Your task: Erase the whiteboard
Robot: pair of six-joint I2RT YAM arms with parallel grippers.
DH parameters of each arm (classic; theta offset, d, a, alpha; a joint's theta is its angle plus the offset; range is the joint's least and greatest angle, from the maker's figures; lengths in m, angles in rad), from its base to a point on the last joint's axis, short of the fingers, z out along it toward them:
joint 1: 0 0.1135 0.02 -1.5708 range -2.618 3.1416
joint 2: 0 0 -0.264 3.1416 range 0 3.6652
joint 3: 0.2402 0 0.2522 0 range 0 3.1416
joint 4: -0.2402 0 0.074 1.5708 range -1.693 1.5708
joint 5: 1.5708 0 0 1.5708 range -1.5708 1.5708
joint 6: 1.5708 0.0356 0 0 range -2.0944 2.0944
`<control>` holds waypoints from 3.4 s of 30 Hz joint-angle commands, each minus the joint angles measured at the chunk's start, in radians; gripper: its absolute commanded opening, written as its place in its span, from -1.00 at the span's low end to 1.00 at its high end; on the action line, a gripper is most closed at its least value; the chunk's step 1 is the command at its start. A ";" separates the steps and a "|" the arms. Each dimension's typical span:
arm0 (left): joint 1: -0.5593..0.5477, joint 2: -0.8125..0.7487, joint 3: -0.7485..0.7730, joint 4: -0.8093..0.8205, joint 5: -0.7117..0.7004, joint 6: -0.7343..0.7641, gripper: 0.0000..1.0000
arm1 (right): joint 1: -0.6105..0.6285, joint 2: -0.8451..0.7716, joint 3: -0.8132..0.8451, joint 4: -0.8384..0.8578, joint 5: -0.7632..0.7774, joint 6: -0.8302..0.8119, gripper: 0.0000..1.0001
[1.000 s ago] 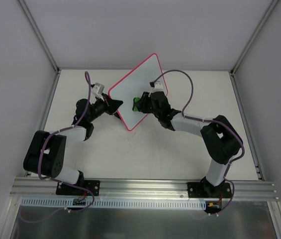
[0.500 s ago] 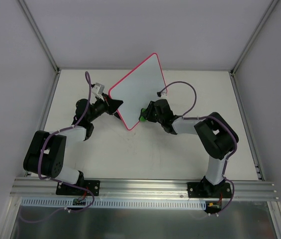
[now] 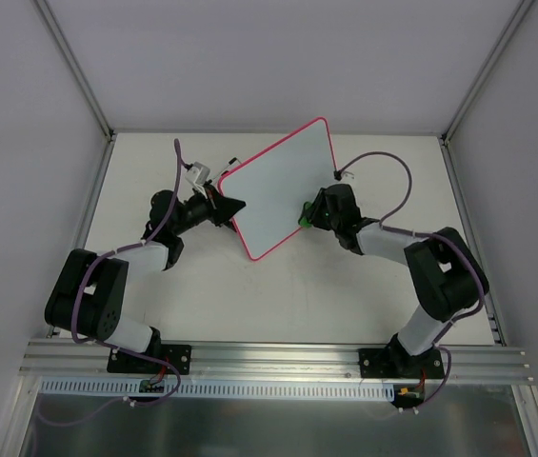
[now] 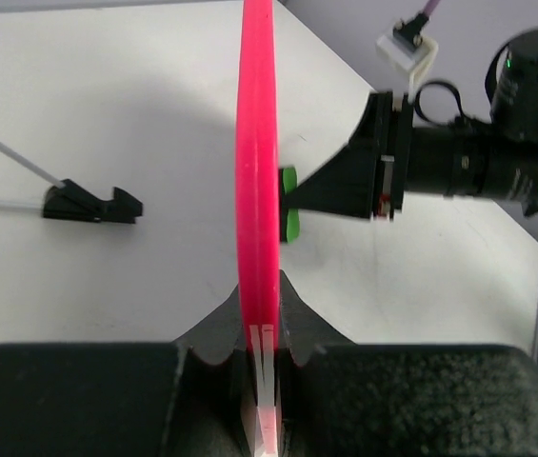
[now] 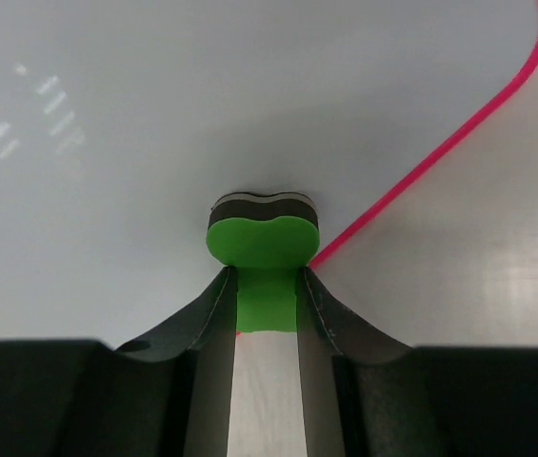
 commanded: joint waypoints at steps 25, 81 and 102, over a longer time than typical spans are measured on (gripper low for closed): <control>-0.028 -0.081 0.095 0.063 0.030 -0.062 -1.00 | -0.560 -0.066 0.141 -0.671 0.019 -0.024 0.00; 0.492 -0.225 0.147 -0.196 0.290 0.030 -1.00 | -0.562 -0.692 -0.034 -0.787 -0.145 -0.293 0.98; 0.517 -0.072 0.092 -0.043 0.356 -0.022 -1.00 | -0.562 -0.695 -0.069 -0.784 -0.158 -0.290 0.98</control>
